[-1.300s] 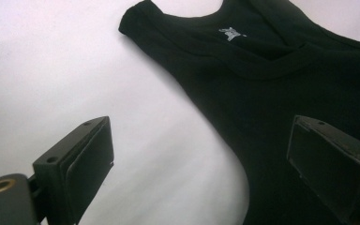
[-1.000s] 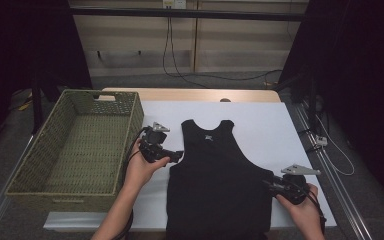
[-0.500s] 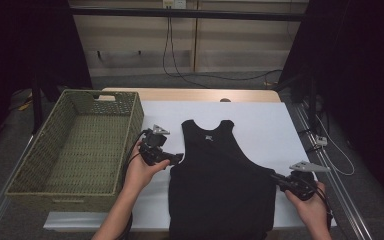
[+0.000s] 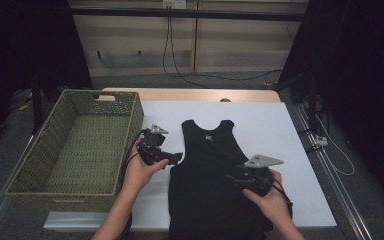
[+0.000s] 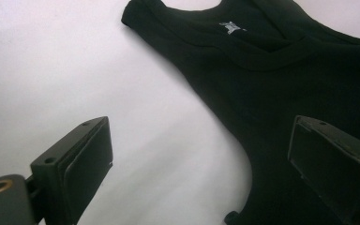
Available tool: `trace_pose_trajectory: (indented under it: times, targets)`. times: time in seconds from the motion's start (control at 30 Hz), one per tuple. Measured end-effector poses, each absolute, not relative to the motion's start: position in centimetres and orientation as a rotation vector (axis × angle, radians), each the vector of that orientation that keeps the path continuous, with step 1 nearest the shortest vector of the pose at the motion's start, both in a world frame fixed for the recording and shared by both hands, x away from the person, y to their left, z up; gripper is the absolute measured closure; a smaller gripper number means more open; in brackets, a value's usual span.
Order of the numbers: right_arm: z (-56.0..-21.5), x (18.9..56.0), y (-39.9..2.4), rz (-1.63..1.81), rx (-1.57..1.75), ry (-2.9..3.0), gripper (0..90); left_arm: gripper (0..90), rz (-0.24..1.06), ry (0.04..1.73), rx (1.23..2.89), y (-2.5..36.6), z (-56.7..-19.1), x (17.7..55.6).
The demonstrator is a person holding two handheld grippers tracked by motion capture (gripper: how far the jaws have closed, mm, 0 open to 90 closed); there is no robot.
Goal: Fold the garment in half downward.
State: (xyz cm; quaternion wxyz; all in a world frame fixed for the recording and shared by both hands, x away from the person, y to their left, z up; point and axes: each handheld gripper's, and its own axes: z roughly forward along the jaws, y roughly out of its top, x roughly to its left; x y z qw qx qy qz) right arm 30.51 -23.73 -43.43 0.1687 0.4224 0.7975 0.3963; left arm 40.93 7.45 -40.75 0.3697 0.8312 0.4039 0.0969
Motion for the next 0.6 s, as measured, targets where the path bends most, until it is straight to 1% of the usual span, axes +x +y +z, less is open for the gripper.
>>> trace_pose_trajectory:
  times: [0.2,0.4,0.5,0.53,0.6]
  targets:
    - [-44.3,31.5,-18.3,1.182,1.073,2.397,45.8,6.6,0.254,1.054,2.125,7.5,-41.0,40.9]
    - [-45.3,32.2,-14.2,1.175,0.982,2.486,46.2,6.8,0.248,1.053,2.135,7.6,-41.2,40.8]
    - [-46.0,32.4,-13.0,1.132,0.944,2.492,49.8,7.0,0.25,1.065,2.125,7.6,-41.4,40.7]
    - [-45.9,32.4,-12.9,1.126,0.928,2.499,55.6,7.2,0.244,1.064,2.132,7.6,-41.4,40.6]
    - [-45.8,32.4,-12.9,1.128,0.904,2.517,80.3,7.3,0.252,1.058,2.143,7.6,-41.6,40.5]
